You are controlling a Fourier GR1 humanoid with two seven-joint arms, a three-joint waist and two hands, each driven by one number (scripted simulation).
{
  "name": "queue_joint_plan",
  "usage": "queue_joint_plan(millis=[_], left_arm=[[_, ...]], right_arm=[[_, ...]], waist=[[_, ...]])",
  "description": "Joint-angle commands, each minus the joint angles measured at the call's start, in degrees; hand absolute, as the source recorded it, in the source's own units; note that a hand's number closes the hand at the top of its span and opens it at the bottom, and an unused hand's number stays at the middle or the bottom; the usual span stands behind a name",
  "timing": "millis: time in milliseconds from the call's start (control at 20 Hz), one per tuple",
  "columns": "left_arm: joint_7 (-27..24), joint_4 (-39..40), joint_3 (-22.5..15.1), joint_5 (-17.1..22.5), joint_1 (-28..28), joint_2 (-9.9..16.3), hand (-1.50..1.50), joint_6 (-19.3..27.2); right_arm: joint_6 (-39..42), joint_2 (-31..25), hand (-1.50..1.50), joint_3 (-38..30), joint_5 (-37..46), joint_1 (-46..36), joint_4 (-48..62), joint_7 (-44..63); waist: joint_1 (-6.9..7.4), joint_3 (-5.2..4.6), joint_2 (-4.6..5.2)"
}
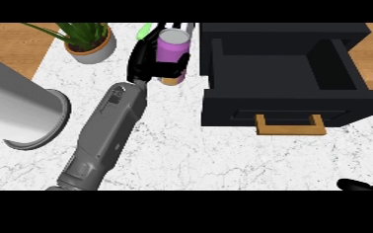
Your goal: Pick up the can, place it into the drawer and close the drawer
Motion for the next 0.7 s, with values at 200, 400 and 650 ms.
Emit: queue_joint_plan(millis=[200, 400, 650], left_arm=[[17.11, -13.22, -7.10, 1.46, -6.93, -0.49, 1.50, 10.69], [21.71, -13.13, -7.51, -0.05, -12.50, -0.50, 1.50, 10.95], [25.18, -9.54, -8.17, 0.22, -20.33, -0.49, 1.50, 14.78]], right_arm=[[0.65, 0.08, -1.50, -0.35, -0.80, 1.09, -1.36, 0.26], [-0.11, -3.41, -1.50, -2.49, -1.50, -4.60, 2.44, 2.56], [0.29, -1.14, -1.50, -0.78, -1.82, -0.81, -2.42, 3.22]], waist=[[-0.85, -0.02, 0.22], [-0.81, -0.03, 0.42], [-1.53, -0.02, 0.43]])
